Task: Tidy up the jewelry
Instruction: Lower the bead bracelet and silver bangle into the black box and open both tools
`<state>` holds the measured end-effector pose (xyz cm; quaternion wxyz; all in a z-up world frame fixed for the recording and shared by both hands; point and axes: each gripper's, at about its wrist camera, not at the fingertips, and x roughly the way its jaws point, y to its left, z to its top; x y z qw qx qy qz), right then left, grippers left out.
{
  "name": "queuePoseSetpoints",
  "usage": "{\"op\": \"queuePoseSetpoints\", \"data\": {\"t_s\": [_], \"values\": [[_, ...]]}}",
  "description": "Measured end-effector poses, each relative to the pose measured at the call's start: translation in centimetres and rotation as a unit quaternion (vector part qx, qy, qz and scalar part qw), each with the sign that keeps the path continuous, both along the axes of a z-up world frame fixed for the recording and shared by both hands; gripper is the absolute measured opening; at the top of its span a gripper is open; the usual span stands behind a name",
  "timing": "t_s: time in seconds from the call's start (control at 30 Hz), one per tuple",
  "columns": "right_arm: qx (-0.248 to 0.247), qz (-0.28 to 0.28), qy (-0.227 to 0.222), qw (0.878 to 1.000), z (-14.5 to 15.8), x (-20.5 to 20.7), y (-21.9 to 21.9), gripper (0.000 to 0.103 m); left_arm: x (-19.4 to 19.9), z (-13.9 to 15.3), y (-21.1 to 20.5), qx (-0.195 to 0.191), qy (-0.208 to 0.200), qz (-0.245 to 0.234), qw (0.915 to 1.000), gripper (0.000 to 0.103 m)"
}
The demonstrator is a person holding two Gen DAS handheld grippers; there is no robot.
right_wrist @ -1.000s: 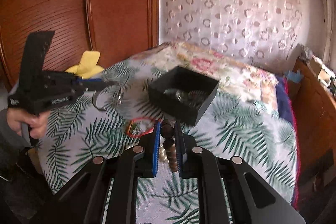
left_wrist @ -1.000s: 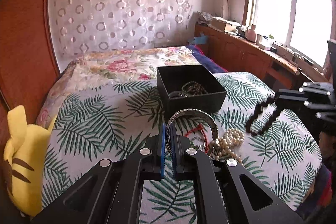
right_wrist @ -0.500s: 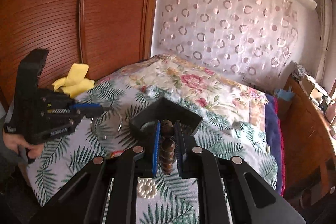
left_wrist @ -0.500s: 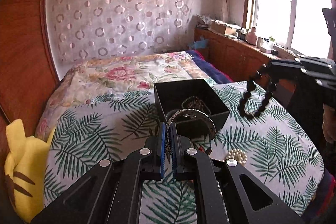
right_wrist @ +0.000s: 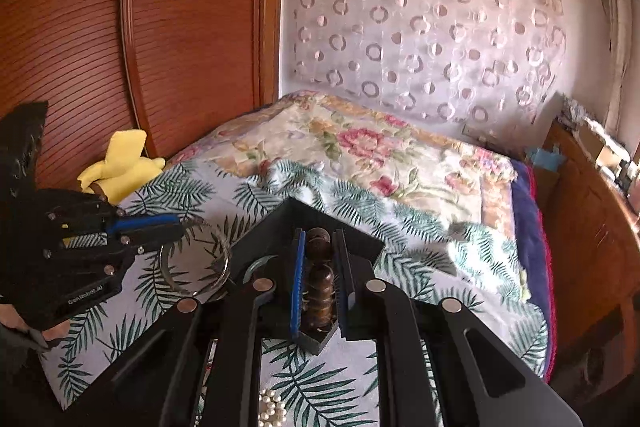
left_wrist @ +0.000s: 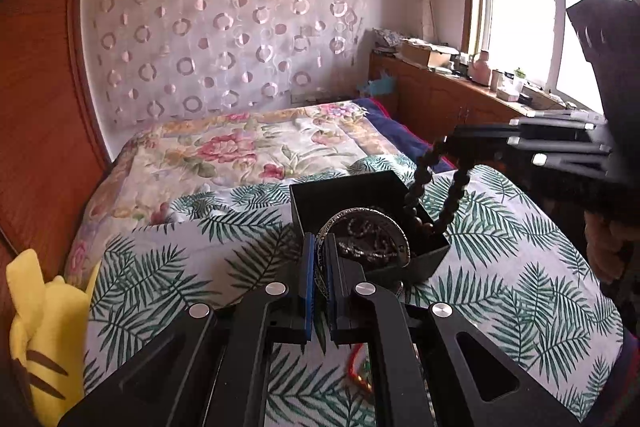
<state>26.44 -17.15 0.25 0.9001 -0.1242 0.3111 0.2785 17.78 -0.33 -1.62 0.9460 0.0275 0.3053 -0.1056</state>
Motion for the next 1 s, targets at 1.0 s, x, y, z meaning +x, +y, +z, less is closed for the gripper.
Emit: {"op": "queuePoseSetpoints", "data": {"t_s": [1.0], "values": [[0.045, 0.005, 0.034, 0.998, -2.4, -3.4, -3.5, 0.016, 3.6, 0.1, -0.3, 0.000, 0.005, -0.001, 1.0000, 0.000]]}}
